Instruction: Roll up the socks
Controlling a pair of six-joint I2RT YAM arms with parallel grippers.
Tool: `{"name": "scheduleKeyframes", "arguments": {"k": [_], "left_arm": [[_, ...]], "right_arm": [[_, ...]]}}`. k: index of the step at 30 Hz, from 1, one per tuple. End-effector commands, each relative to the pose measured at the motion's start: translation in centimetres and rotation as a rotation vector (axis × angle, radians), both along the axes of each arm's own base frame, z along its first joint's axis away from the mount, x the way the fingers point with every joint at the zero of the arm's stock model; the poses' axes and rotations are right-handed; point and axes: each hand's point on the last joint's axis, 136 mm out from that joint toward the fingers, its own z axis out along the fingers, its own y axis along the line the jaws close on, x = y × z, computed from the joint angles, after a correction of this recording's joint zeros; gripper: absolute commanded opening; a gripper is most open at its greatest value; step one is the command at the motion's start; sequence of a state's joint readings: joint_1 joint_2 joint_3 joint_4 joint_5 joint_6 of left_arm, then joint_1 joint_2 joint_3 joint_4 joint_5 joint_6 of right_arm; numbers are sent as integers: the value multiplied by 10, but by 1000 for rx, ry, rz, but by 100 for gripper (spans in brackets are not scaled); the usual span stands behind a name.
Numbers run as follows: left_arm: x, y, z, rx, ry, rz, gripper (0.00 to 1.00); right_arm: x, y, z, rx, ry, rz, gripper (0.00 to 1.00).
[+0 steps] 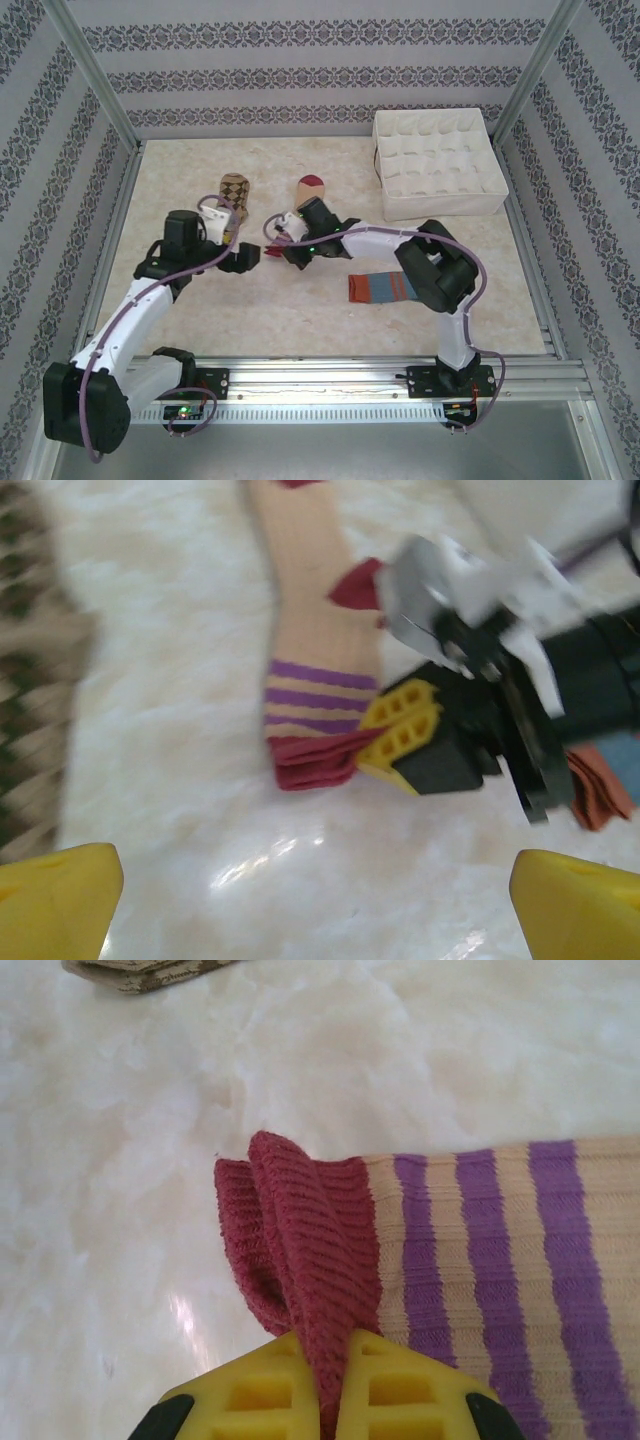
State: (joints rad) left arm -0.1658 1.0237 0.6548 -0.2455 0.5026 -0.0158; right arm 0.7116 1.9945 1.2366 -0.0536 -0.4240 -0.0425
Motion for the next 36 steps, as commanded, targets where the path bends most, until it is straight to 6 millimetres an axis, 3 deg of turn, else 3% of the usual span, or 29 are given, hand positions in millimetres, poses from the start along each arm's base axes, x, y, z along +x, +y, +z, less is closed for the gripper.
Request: {"name": "scheduleKeyframes", "arguments": {"k": [1,4,7,10,12,16,24,32,36], "left_arm": [[14,-25,17,-19,-239,-141,99],[15,-44,14,-47,-330,-222,100],[1,-78,-2,-32,-313,-427,100],[1,-96,-10,8,-326,-506,100],[4,-102,-11,31,-359,-527,98],[8,-112,-20,53,-316,-579,79],[22,-137,-41,21,-369,-565,80],[24,-141,-69,-29,-319,-542,81],[21,-144,-78,-51,-291,-563,75]], "right_arm": [[-25,-13,12,115,197,18,3],[-29,-29,9,147,282,-5,3],[-33,-42,3,158,354,-17,3],[-35,-53,1,170,394,-35,3],[-36,-59,1,176,401,-46,3],[-37,-66,4,186,418,-53,3],[-40,-80,14,210,446,-58,4],[-51,-92,12,187,482,-55,3],[-57,-94,9,176,501,-51,3]]}}
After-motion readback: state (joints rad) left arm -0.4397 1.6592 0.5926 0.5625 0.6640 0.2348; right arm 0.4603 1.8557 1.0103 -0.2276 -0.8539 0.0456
